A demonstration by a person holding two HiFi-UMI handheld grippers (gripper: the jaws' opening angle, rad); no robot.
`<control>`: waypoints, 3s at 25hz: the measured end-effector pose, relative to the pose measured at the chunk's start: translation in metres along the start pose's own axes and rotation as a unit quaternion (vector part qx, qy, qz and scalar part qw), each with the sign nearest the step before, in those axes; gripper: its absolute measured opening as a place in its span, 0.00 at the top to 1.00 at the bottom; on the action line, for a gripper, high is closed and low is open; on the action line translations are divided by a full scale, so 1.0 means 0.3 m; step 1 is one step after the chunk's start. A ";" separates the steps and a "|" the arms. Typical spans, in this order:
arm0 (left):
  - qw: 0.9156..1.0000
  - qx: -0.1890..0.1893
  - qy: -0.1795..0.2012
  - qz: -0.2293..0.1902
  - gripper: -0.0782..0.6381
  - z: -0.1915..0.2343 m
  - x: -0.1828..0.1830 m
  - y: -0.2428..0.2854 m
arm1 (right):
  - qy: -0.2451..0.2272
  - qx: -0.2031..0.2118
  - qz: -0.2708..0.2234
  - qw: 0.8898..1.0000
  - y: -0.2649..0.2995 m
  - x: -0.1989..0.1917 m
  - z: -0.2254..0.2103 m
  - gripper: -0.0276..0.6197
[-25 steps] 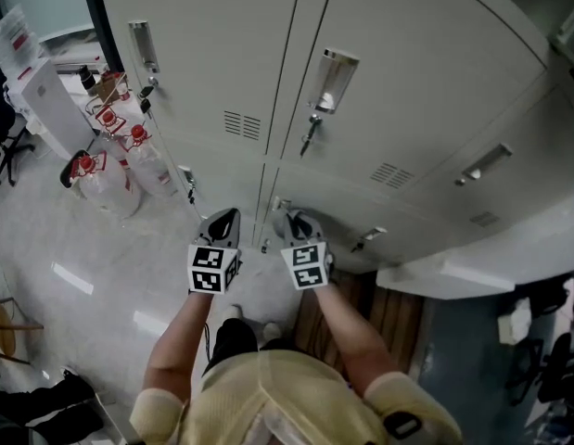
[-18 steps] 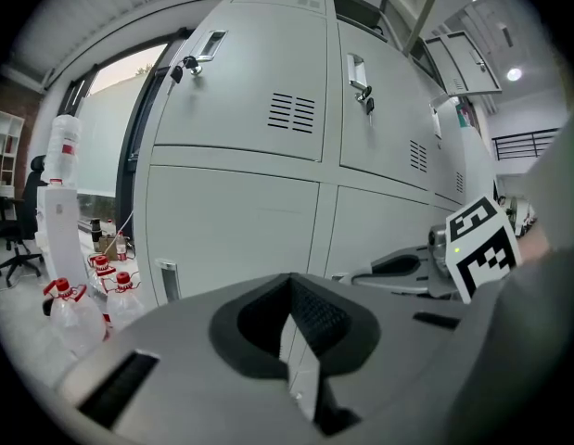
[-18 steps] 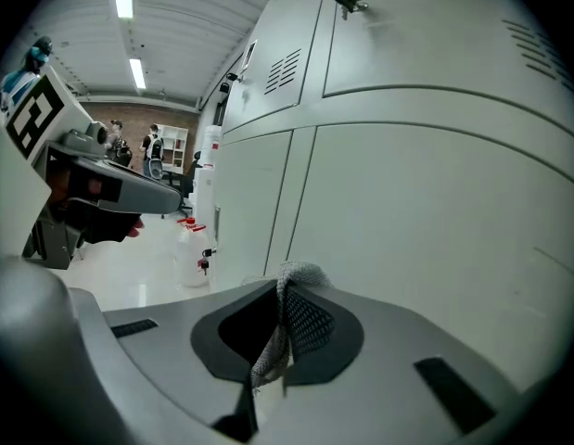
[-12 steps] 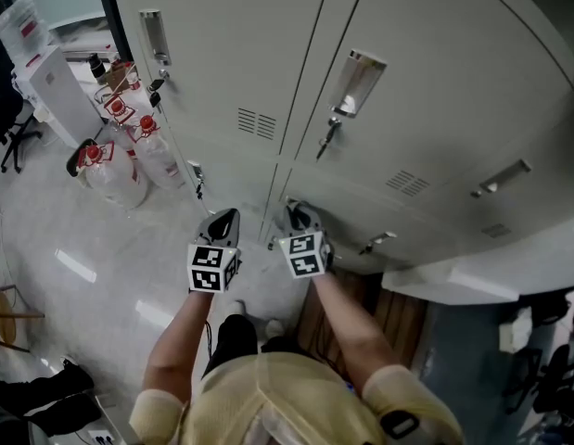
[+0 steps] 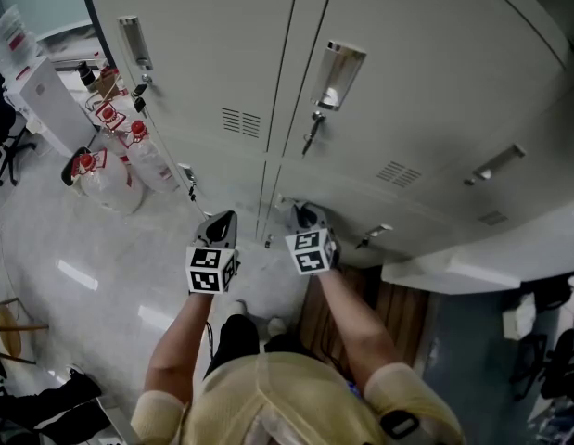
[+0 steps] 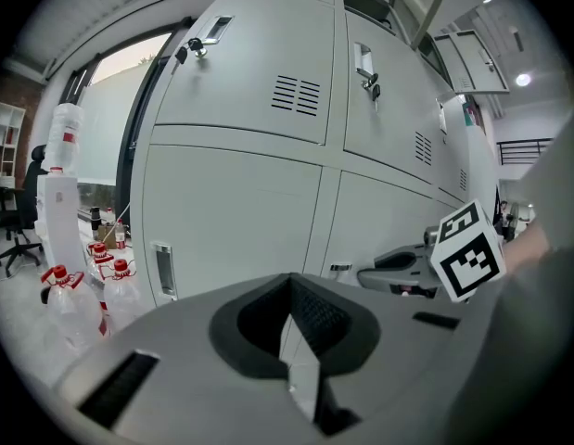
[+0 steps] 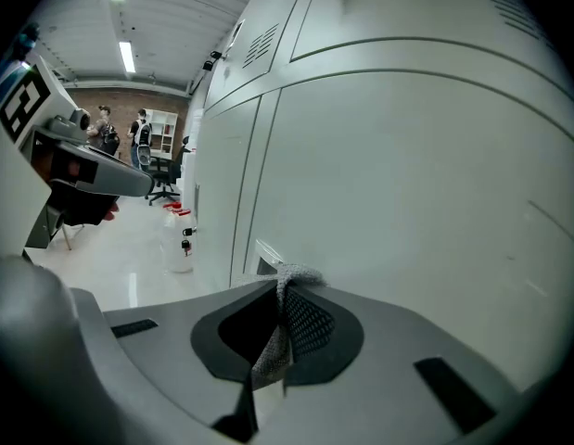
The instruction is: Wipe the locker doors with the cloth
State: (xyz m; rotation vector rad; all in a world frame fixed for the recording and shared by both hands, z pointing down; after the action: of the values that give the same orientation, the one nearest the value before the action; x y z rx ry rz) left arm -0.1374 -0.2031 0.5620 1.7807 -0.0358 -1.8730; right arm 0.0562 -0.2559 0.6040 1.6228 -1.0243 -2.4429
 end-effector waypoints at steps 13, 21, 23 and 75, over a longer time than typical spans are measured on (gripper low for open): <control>0.998 -0.053 0.022 0.011 0.89 -0.160 0.013 0.079 | 0.025 -0.057 0.014 0.998 -0.113 -0.108 -0.147 0.95; 0.996 -0.081 0.037 0.014 0.89 -0.251 0.009 0.132 | 0.045 -0.100 0.022 0.994 -0.197 -0.181 -0.270 0.95; 0.995 -0.090 0.040 0.016 0.89 -0.282 0.013 0.144 | 0.051 -0.110 0.026 0.992 -0.222 -0.197 -0.301 0.95; 0.998 -0.017 -0.021 0.054 0.89 0.026 -0.185 0.098 | 0.005 0.049 0.041 0.998 0.091 -0.109 0.153 0.95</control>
State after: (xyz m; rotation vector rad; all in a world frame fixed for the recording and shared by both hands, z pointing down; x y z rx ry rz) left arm -0.1354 -0.2085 0.6250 1.6823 -0.1120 -1.8239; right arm 0.0241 -0.2421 0.6559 1.5840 -1.2031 -2.3663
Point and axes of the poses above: the fingertips, and each gripper's own axes: y forward along the fingers, z to its left, x out of its top, the point moved 5 cm from there along -y, backward along the fingers
